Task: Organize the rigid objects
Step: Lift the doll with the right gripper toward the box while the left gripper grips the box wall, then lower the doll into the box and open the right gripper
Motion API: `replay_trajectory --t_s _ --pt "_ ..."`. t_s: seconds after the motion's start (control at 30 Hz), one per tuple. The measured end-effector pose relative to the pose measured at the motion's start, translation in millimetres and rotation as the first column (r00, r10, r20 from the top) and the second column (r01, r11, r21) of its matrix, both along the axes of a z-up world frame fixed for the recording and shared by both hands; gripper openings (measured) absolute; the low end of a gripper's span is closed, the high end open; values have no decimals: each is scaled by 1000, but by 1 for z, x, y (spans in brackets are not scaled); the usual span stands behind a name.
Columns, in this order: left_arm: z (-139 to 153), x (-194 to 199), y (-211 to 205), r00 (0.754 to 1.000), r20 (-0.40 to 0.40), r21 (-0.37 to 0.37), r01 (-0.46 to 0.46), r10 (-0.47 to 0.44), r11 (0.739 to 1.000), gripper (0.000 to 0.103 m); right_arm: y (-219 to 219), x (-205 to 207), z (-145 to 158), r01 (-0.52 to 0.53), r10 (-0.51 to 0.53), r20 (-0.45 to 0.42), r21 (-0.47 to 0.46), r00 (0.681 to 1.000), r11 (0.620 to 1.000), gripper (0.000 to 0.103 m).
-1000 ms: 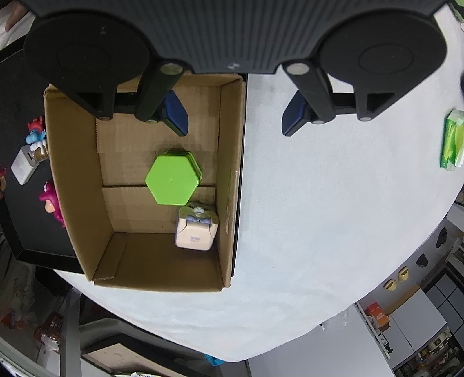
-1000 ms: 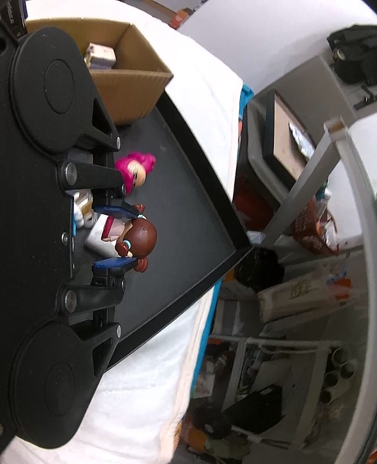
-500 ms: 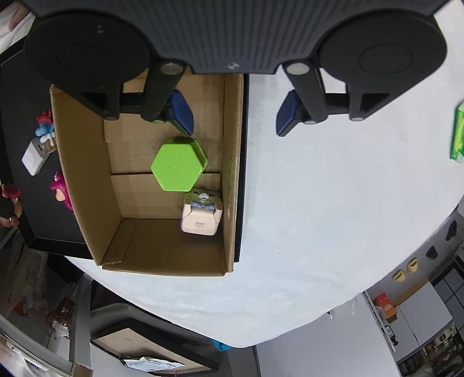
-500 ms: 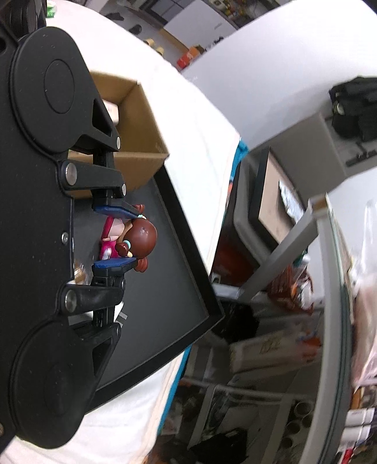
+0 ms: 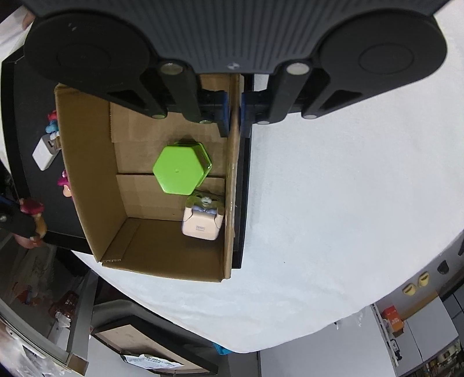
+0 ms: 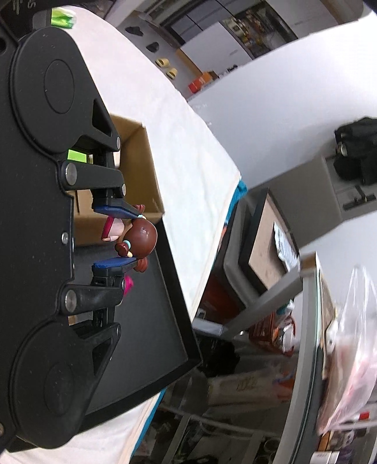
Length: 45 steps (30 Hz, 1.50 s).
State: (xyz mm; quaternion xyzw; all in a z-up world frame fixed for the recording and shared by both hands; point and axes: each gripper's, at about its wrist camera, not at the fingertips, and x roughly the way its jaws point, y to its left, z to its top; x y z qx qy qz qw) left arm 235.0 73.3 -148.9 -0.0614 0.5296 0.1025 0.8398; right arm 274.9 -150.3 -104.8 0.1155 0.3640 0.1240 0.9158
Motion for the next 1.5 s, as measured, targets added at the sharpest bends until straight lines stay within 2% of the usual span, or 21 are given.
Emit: replay_trajectory --t_s 0.47,0.6,1.17,1.3,1.5 --pt "0 -4 10 1000 14 -66 23 -22 998 7 56 -3 -5 -142 143 16 -61 990 988 29" --pt "-1 -4 13 999 16 -84 34 -33 996 7 71 -3 -11 -183 184 -2 -73 983 980 29" --pt "-3 -1 20 1000 5 -133 23 -23 991 8 107 6 -32 -246 242 -54 -99 969 964 30" --pt "-3 -1 18 1000 2 -125 21 -21 992 8 109 2 -26 -239 240 -13 -162 971 957 36" --pt "-3 -1 17 1000 -12 -113 8 -9 994 9 98 2 -22 -200 201 -6 -141 980 970 44"
